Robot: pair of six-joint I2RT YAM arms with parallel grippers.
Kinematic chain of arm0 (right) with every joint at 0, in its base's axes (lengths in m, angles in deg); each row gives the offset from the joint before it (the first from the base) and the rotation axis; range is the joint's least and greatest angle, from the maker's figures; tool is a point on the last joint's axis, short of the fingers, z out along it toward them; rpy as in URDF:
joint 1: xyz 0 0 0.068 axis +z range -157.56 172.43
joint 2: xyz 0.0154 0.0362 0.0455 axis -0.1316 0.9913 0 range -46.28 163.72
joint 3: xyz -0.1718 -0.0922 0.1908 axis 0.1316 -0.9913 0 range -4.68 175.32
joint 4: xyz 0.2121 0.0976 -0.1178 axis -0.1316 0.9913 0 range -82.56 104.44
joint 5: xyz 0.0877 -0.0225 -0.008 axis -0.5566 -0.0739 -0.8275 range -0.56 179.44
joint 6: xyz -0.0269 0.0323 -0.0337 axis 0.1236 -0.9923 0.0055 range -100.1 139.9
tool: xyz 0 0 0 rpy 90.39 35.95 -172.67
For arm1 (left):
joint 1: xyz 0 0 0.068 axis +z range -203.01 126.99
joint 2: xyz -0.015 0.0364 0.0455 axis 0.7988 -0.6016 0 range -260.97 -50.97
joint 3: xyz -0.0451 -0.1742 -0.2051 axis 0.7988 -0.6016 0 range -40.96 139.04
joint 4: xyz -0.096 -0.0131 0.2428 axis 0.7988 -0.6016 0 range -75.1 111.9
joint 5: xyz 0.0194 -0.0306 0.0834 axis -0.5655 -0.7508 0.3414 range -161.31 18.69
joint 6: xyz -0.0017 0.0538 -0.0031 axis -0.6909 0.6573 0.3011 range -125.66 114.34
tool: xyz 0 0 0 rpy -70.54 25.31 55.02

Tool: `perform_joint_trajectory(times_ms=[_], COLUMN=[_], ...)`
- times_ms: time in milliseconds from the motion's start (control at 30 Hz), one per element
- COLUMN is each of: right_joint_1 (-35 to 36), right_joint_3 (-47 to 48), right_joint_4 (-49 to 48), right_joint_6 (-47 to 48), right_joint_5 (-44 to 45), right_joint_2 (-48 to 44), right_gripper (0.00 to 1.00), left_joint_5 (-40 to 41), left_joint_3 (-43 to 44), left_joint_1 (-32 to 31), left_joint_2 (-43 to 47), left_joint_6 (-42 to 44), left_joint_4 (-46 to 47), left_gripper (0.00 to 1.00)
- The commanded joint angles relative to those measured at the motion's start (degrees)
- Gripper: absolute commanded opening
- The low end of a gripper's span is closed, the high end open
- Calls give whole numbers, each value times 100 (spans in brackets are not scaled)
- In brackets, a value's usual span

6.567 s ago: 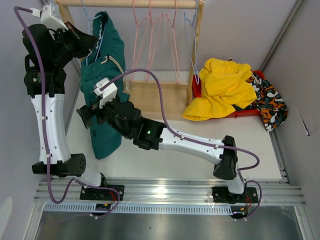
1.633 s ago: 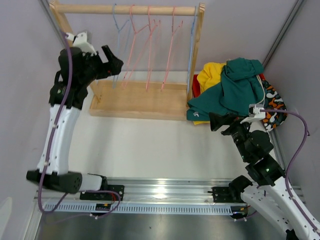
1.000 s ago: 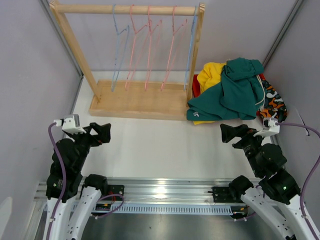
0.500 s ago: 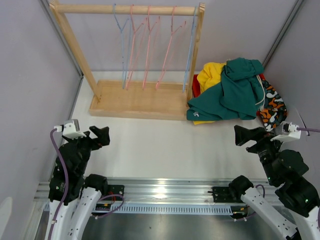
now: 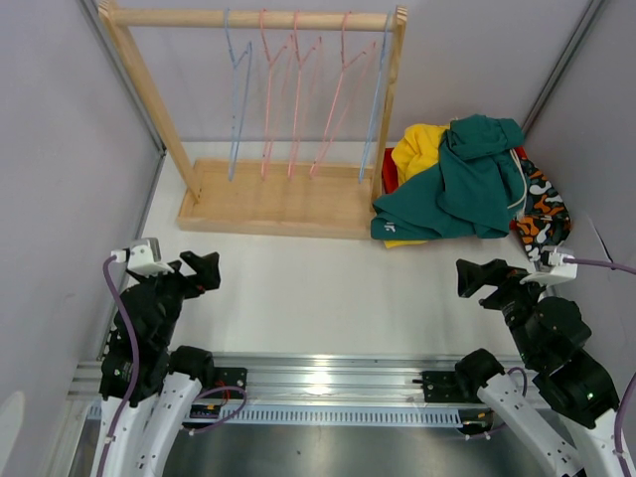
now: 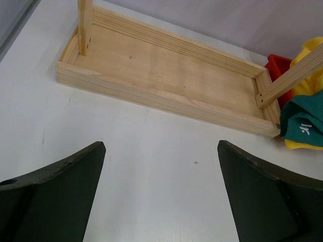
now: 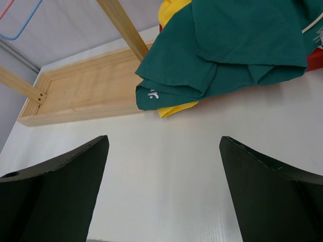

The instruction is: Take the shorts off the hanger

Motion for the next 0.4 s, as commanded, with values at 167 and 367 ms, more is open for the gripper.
perform_joint_trajectory(times_ms=[167, 367], right_joint_1=[-103, -112], right_joint_3=[-25, -7], right_joint_4=[-274, -239], right_joint_6=[160, 204], right_joint_5=[-219, -281], right_joint_2=[-110, -101], right_gripper=[99, 100], left_joint_5=[-195, -214], left_joint_3=[-53, -62], left_joint_1=[-33, -33], left_joint_2=[87, 43], left_joint_6=[3, 21], left_joint_4=[242, 268], left_gripper=[99, 99])
